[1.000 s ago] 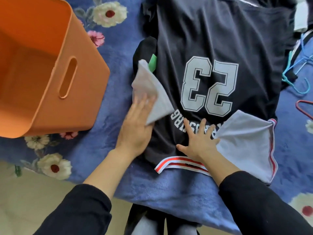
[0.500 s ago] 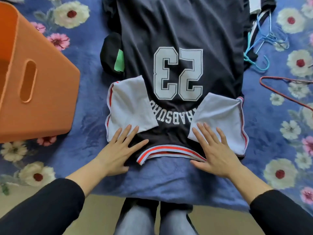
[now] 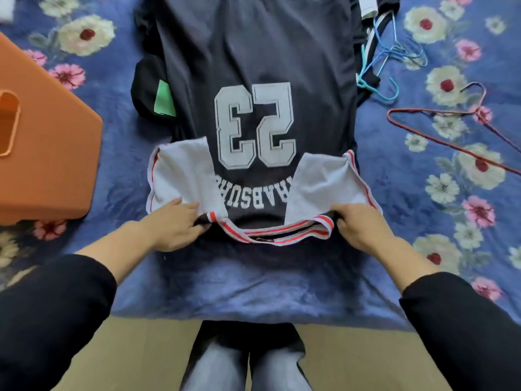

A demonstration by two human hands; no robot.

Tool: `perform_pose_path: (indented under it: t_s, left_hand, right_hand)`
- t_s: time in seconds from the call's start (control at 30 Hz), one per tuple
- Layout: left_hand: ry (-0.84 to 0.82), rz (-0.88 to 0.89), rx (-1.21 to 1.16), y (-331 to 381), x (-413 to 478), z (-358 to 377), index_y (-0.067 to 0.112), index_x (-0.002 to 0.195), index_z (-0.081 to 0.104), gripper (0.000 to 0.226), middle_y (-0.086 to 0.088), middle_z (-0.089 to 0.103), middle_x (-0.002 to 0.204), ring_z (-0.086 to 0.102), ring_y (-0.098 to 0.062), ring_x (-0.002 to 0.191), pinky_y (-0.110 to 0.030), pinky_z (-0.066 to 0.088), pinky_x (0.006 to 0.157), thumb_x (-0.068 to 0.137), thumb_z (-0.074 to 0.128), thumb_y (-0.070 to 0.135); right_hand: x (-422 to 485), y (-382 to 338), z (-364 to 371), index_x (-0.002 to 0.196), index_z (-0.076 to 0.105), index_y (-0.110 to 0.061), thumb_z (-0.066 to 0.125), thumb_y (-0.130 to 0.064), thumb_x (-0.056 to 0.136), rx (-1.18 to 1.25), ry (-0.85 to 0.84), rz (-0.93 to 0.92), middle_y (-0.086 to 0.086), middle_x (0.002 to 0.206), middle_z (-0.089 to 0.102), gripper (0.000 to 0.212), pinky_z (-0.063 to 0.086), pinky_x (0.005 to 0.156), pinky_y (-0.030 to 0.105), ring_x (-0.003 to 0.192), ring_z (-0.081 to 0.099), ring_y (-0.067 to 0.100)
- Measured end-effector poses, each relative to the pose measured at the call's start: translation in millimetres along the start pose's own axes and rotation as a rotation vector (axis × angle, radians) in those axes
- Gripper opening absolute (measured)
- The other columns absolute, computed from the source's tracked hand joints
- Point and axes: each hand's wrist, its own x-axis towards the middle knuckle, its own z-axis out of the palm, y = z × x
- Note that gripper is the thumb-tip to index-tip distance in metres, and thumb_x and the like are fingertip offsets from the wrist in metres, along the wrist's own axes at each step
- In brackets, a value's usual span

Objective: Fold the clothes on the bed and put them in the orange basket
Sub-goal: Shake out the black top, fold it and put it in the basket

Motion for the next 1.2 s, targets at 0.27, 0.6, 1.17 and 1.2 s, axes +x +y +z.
perform_pose_path:
  t_s: [0.27, 0.6, 1.17, 1.2]
  left_hand:
    - [-0.566, -0.306, -0.377, 58.8, -51.2, 33.0, 0.017, 0.106, 0.063, 0.047, -0.001, 0.067, 0.108, 0.06, -0.019, 0.093, -0.028, 0.044, 0.09, 0.086, 0.051, 0.058]
    - [-0.488, -0.177, -0.553, 33.2, -44.0, -40.3, 0.009, 0.072, 0.062, 0.021, -0.006, 0.065, 0.069, 0.063, -0.024, 0.062, -0.023, 0.045, 0.05, 0.055, 0.071, 0.018]
    - [1.033, -0.226, -0.551, -25.1, 83.4, -166.7, 0.017, 0.132, 0.047, 0.058, -0.01, 0.056, 0.129, 0.049, -0.031, 0.12, -0.041, 0.039, 0.1, 0.077, 0.062, 0.018]
    - [1.023, -0.27, -0.603, -26.2, 86.2, -148.3, 0.013, 0.134, 0.045, 0.059, -0.013, 0.053, 0.131, 0.045, -0.033, 0.122, -0.042, 0.036, 0.103, 0.078, 0.062, 0.019]
  right_hand:
    - [-70.0, 18.2, -4.3, 0.11, 0.062, -0.007, 0.043, -0.012, 0.085, -0.057, -0.704, 0.049, 0.014, 0.115, 0.065, 0.033, 0.044, 0.078, 0.026, 0.099, 0.06, 0.026]
    - [-24.9, 30.6, -61.9, 0.056, 0.044, -0.012, 0.049, -0.006, 0.08, 0.229, -0.199, 0.105, 0.001, 0.054, 0.049, 0.025, 0.033, 0.049, 0.029, 0.056, 0.048, 0.019]
    - [134.4, -20.1, -149.4, 0.129, 0.041, -0.005, 0.046, -0.021, 0.091, 0.109, 0.609, 0.309, 0.016, 0.13, 0.045, 0.041, 0.024, 0.101, 0.05, 0.124, 0.035, 0.031]
    - [132.5, -19.6, -138.2, 0.13, 0.04, -0.006, 0.048, -0.023, 0.09, 0.131, 0.594, 0.324, 0.015, 0.132, 0.044, 0.044, 0.025, 0.101, 0.05, 0.125, 0.034, 0.031]
